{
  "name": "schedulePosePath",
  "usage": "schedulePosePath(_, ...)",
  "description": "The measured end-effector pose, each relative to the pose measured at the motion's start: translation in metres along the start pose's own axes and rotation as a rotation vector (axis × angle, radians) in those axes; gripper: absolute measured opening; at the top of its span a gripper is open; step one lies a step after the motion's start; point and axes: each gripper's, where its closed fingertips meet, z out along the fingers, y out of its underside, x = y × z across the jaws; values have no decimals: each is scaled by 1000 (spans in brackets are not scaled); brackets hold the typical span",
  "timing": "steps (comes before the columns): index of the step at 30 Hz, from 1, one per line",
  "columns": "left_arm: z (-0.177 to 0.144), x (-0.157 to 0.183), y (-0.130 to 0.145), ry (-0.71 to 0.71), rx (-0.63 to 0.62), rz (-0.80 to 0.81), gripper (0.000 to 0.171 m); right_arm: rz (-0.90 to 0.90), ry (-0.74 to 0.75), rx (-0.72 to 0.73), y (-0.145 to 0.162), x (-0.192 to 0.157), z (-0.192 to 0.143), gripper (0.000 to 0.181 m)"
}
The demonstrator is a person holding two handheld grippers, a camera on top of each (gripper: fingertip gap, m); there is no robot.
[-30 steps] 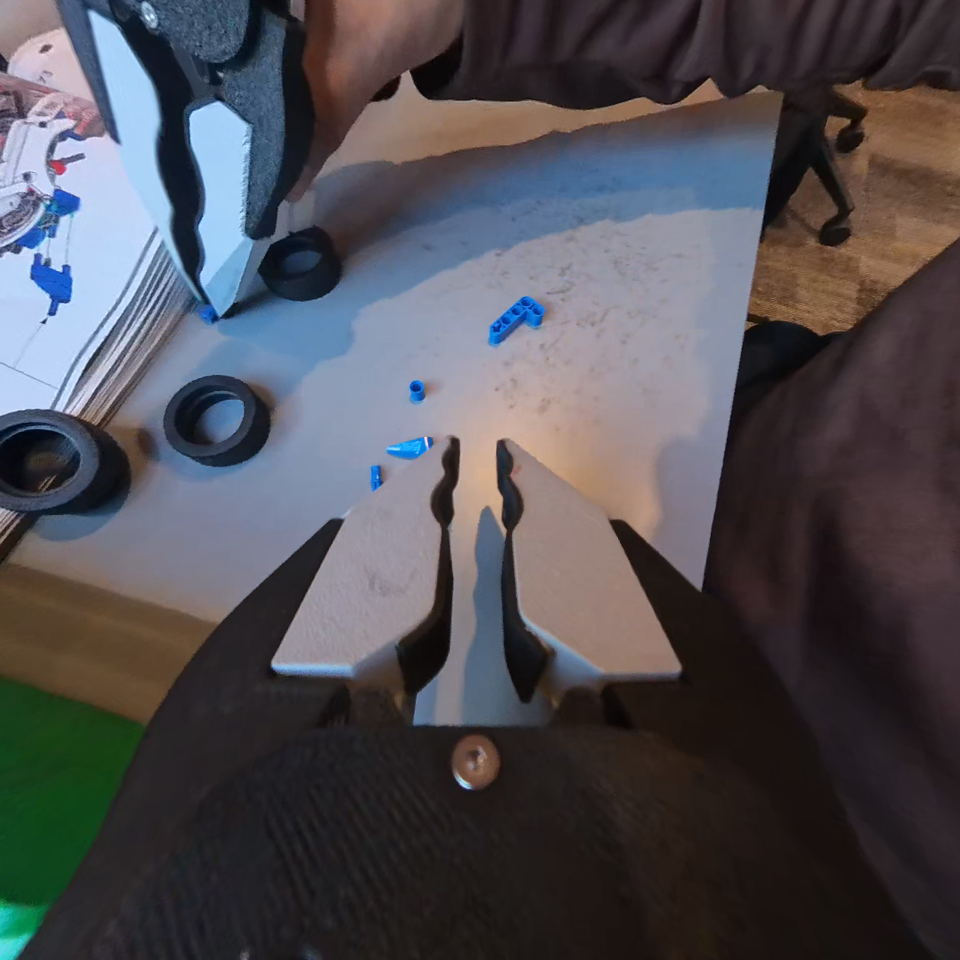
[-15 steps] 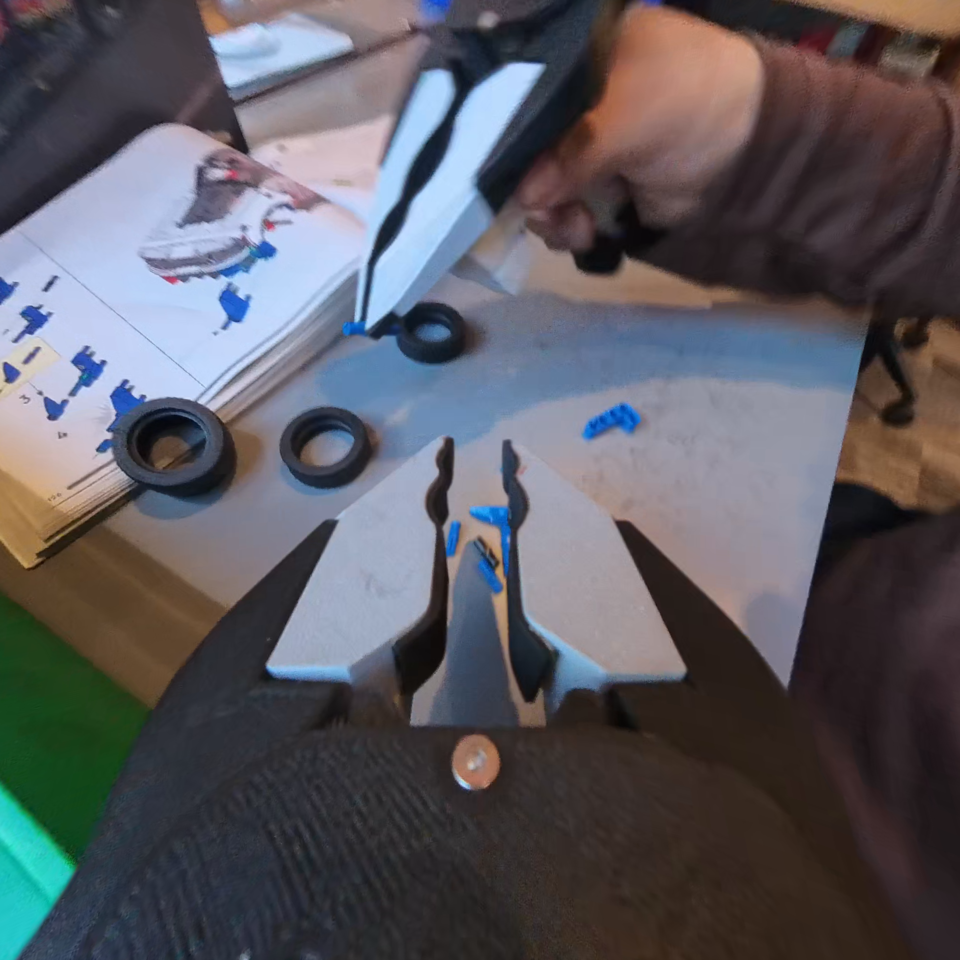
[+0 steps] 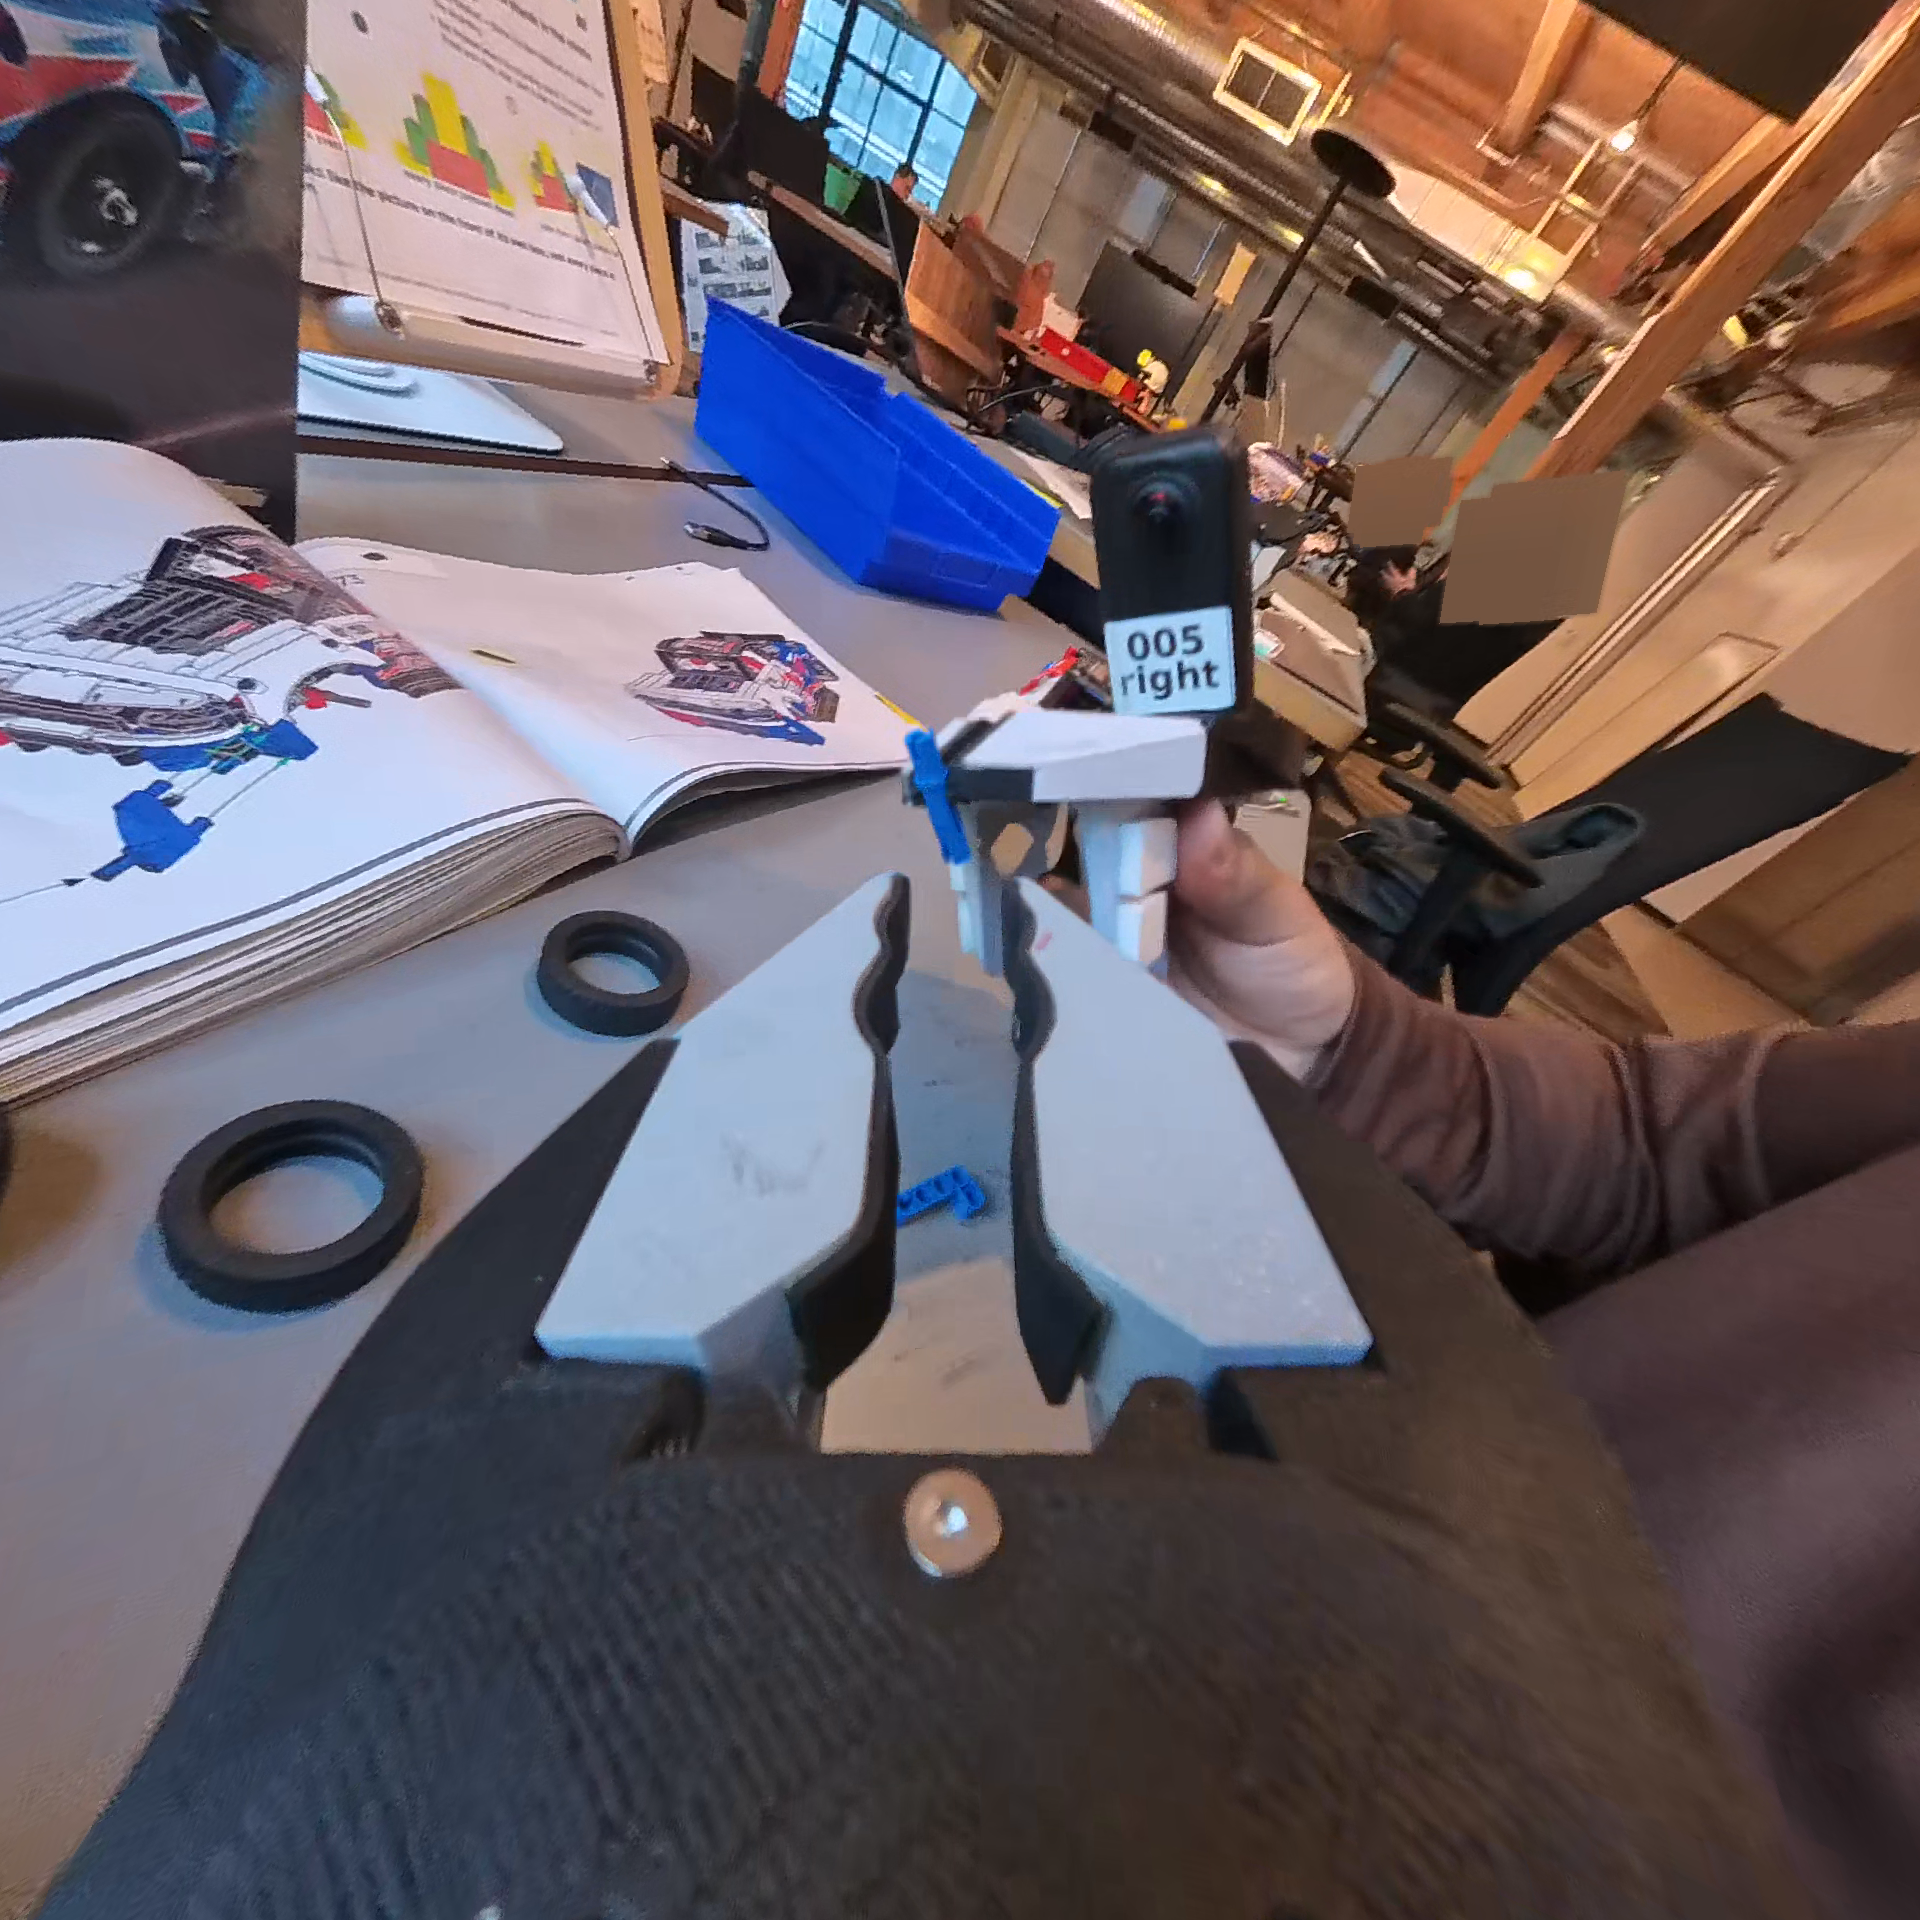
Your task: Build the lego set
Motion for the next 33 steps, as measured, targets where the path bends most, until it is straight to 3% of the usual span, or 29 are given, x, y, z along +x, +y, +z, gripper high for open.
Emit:
schedulePosePath(10,9,1,1,-46,-28,61,2,-60,26,21,6,0,-11,5)
schedulePosePath(14,12,-6,12,-191,-156,341,1,-235,92,-112,14,5,-22,2)
schedulePosePath(18,14,-9,20,-315,-288,686,1,-517,214,-357,30,18,-35,27)
schedulePosePath(21,15,-7,21,-369,-329,914,1,-645,233,-455,32,16,-41,25)
schedulePosePath(27,17,-8,28,-417,-391,1122,1,-781,233,-525,36,10,-40,10)
schedulePosePath(33,18,-7,37,-372,-405,1098,2,-832,240,-529,41,12,-42,5)
